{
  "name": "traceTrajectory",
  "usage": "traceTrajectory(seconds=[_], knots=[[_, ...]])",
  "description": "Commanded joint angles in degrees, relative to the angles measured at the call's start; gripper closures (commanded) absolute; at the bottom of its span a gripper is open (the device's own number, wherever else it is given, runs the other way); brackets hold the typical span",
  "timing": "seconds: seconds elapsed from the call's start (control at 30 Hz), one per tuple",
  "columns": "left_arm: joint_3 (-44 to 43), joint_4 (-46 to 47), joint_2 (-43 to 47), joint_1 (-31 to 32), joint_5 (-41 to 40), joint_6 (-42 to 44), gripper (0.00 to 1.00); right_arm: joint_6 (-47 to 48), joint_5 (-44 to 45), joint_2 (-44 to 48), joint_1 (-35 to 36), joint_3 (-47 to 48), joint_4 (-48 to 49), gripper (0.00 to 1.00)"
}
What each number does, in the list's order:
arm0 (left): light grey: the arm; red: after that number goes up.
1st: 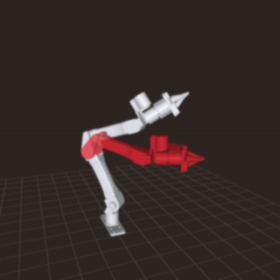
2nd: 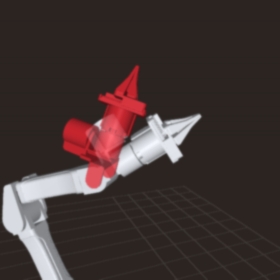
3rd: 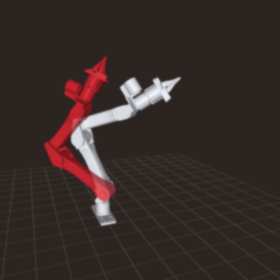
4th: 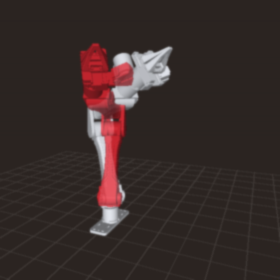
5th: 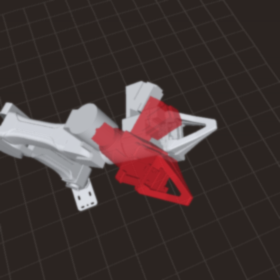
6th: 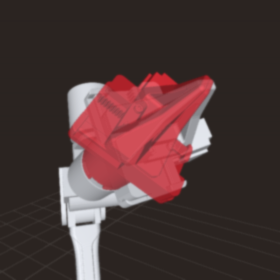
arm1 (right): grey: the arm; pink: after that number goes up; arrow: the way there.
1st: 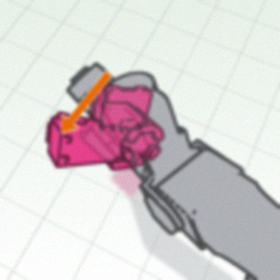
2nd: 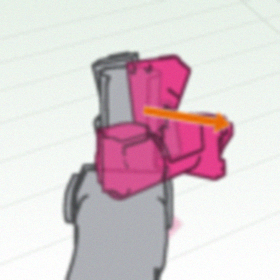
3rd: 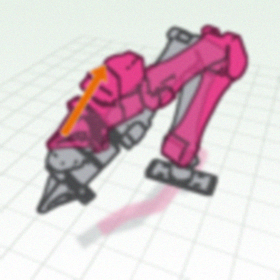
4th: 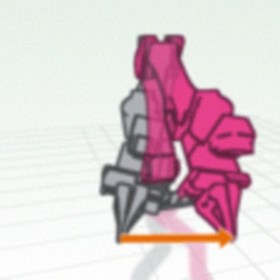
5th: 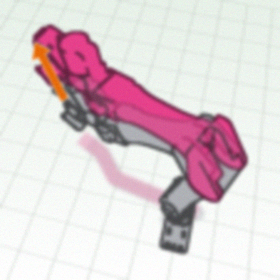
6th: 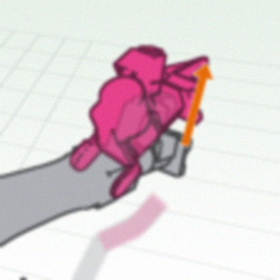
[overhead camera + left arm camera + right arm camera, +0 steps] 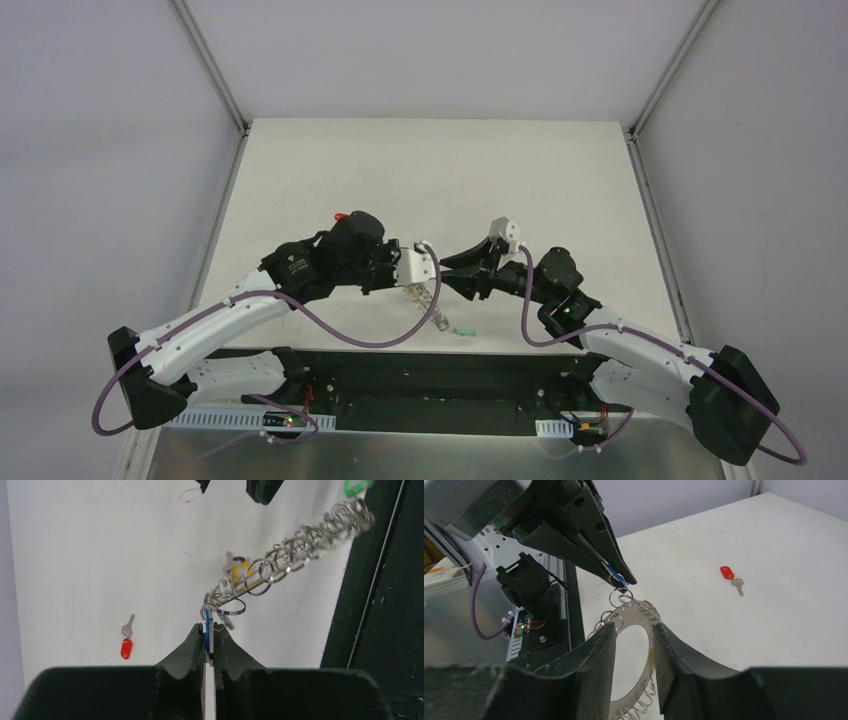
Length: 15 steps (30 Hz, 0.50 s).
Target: Remove the keys from the keyring
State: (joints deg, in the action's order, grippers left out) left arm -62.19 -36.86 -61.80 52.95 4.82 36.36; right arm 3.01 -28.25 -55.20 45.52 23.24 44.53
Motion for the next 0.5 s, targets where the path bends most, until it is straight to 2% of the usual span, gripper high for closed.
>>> traceTrajectory(seconds=[0.0,0.27,0.47], knots=[[6.01,13.05,6.28,0.59,7.59,1.86,1.00,-2.05,-4.73,-1.19,1.15,1.82,8.35,0.61],[12.00,18.98,12.29,0.59,15.73,2.96,1.00,-2.74,-7.60,-4.51,3.09,4.14,8.36,0.63],[13.27,20.27,14.34,0.59,17.62,3.06,1.00,-2.83,-9.66,-7.59,4.59,5.76,9.88,0.65]])
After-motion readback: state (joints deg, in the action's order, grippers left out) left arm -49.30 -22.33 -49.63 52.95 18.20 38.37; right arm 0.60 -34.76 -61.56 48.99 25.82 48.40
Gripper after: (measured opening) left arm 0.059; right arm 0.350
